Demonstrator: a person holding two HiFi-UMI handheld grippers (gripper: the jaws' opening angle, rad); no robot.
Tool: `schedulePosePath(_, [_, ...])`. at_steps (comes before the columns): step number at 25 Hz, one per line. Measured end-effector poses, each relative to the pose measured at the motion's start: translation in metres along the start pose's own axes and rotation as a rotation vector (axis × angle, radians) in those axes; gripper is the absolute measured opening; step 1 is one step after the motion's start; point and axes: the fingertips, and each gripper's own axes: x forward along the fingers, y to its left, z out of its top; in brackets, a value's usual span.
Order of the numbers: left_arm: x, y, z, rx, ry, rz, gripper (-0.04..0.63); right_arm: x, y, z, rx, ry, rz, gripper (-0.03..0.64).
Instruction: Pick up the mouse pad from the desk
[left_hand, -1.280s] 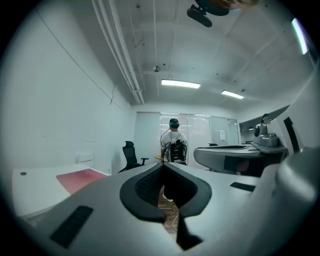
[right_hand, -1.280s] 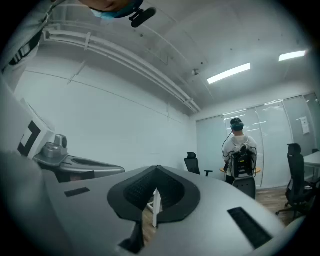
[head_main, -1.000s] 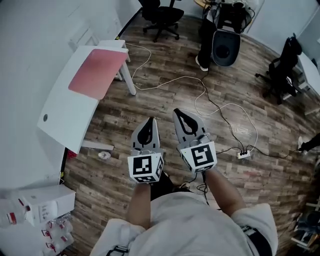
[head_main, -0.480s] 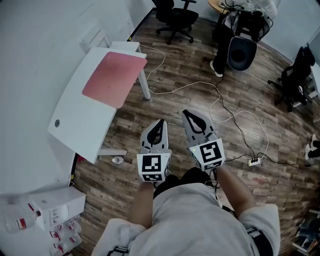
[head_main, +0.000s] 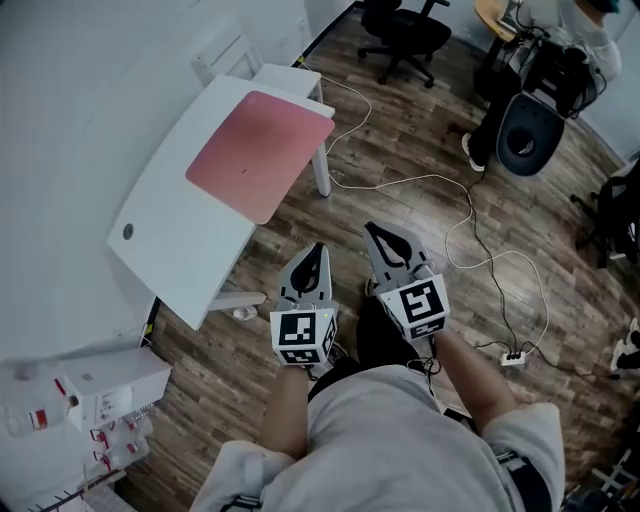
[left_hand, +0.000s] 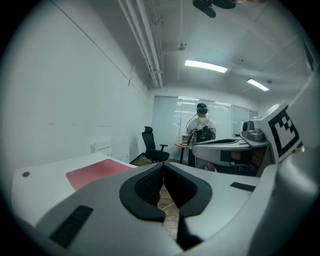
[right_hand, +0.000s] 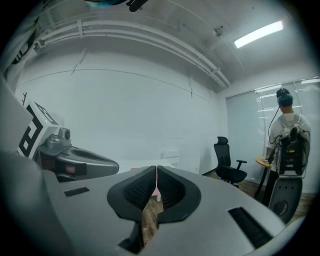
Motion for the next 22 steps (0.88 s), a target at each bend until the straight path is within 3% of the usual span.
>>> schedulePosePath(10, [0.087, 0.054, -0.039, -0.028, 0.162, 0.192, 0.012, 0.103, -0.058, -0.024, 0.011, 0.083, 0.21, 0.041])
schedulePosePath(17, [0.11, 0.086, -0.104, 0.055, 0.373, 0.34, 0.012, 0.148, -0.079, -0.076, 0.002, 0.194, 0.3, 0.041])
schedulePosePath(22, [0.106, 0.13, -0.149, -0.037, 0.442, 0.459, 0.014, 0.168, -0.059, -0.1, -0.018, 0.266, 0.378, 0.041])
